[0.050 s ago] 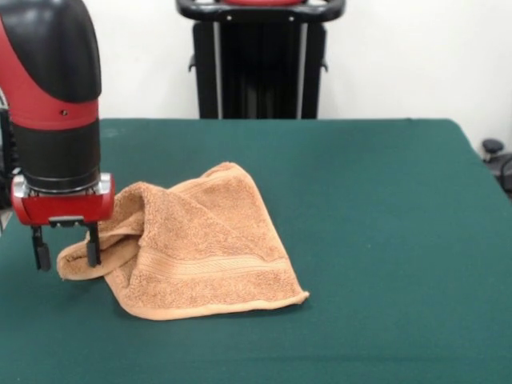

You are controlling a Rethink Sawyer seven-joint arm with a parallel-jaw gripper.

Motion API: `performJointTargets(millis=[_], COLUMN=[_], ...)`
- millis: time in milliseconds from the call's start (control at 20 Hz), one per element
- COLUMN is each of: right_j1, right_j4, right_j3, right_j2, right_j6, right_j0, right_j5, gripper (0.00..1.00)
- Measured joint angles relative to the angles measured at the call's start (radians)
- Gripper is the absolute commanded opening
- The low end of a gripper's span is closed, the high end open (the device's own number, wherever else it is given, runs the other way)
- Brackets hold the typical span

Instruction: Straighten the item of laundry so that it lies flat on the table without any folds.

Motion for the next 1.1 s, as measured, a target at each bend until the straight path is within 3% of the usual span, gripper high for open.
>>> performJointTargets(millis=[1100], right_j1=[-0.029], right_j4=[-0.003], right_j3=[0.051], right_j2=[0.000], right_j6=[0.000], right_j0=[0.000], right_j5=[-0.014], gripper=[1.00])
